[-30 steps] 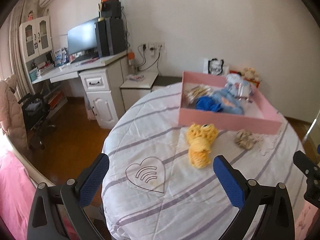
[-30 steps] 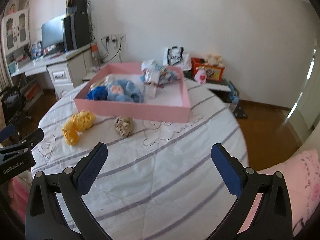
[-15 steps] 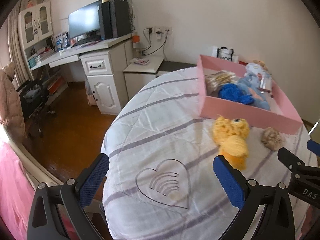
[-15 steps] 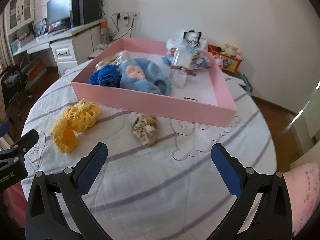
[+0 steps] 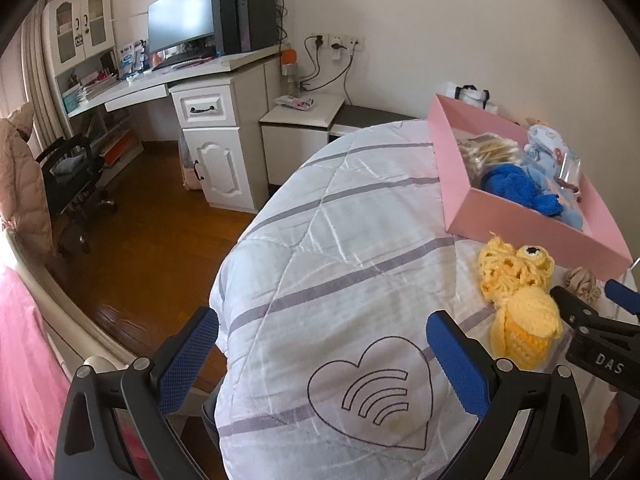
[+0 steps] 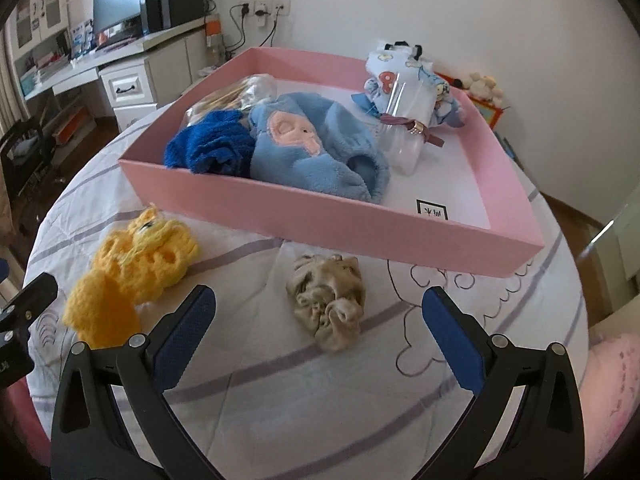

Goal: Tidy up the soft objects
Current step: 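Move both tools toward the yellow crocheted toy and beige scrunchie, then grasp the yellow crocheted toy with the left tool while the right tool grasps the beige scrunchie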

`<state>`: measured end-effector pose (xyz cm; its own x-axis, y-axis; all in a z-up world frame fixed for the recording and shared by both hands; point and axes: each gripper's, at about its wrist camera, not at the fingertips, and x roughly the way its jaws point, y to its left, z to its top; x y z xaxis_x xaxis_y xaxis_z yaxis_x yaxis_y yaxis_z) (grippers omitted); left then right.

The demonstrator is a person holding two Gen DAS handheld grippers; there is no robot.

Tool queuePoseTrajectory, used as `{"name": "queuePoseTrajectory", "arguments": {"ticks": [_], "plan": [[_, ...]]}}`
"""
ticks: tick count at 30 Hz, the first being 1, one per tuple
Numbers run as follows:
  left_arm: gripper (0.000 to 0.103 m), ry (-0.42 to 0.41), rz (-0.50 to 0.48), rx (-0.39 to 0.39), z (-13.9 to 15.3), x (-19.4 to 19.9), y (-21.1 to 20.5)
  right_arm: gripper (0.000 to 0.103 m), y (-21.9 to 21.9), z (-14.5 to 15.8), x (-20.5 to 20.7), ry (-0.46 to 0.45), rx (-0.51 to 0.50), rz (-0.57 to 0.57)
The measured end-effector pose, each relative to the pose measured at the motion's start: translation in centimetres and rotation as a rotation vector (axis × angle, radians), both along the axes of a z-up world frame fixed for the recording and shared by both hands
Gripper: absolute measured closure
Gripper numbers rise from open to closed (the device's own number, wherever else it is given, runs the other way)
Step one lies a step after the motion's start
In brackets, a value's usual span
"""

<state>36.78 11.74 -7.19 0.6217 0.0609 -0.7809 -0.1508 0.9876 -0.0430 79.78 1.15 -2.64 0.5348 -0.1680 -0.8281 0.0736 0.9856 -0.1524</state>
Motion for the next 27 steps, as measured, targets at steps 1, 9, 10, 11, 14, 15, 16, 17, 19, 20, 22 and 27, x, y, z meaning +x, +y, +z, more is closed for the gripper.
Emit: {"name": "queuePoseTrajectory", "arguments": {"ticks": [1, 9, 10, 11, 14, 15, 16, 17, 19, 20, 22, 27], "plan": [[0.0, 0.003, -0.002, -0.002, 0.0, 0.1, 0.1, 0.008, -0.2, -0.1, 0.1, -0.006, 0.004, -0.003], [0.0, 0.008, -0.021, -0.03, 0.7, 0.4, -0.2, 0.071, -1.9, -1.0, -0.1, -0.01, 0.066, -0.008], [0.0, 0.007, -0.02, -0.034, 0.9, 0.5, -0.4, 0.071, -2.0, -1.0, -0.2, -0.01, 0.07, -0.003], [0.0, 0.004, -0.018, -0.038, 1.0, 0.6, -0.6, 0.073, -2.3, -0.9, -0.3, -0.014, 0.078, 0.001], [0.0, -0.009, -0.021, -0.05, 1.7, 0.8, -1.4, 0.077, -3.0, -0.8, -0.7, -0.016, 0.09, 0.006], [0.0, -0.014, -0.03, -0.057, 2.0, 0.9, -1.9, 0.077, -3.2, -0.8, -0.8, -0.016, 0.09, 0.007], [0.0, -0.017, -0.041, -0.061, 2.2, 1.0, -2.4, 0.077, -3.5, -0.7, -1.1, -0.017, 0.088, 0.008], [0.0, -0.019, -0.055, -0.063, 2.4, 1.0, -2.9, 0.077, -3.9, -0.6, -1.4, -0.018, 0.084, 0.006], [0.0, -0.021, -0.08, -0.055, 2.6, 1.2, -4.0, 0.077, -4.4, -0.5, -1.8, -0.015, 0.073, -0.003], [0.0, -0.02, -0.093, -0.047, 2.7, 1.3, -4.7, 0.077, -4.8, -0.5, -2.0, -0.013, 0.066, -0.014], [0.0, -0.016, -0.114, -0.043, 2.6, 1.5, -5.7, 0.077, -5.7, -0.3, -2.4, -0.015, 0.059, -0.04], [0.0, 0.01, -0.179, -0.046, 2.1, 2.4, -8.2, 0.076, -7.8, 0.2, -3.2, -0.013, 0.021, -0.098]]}}
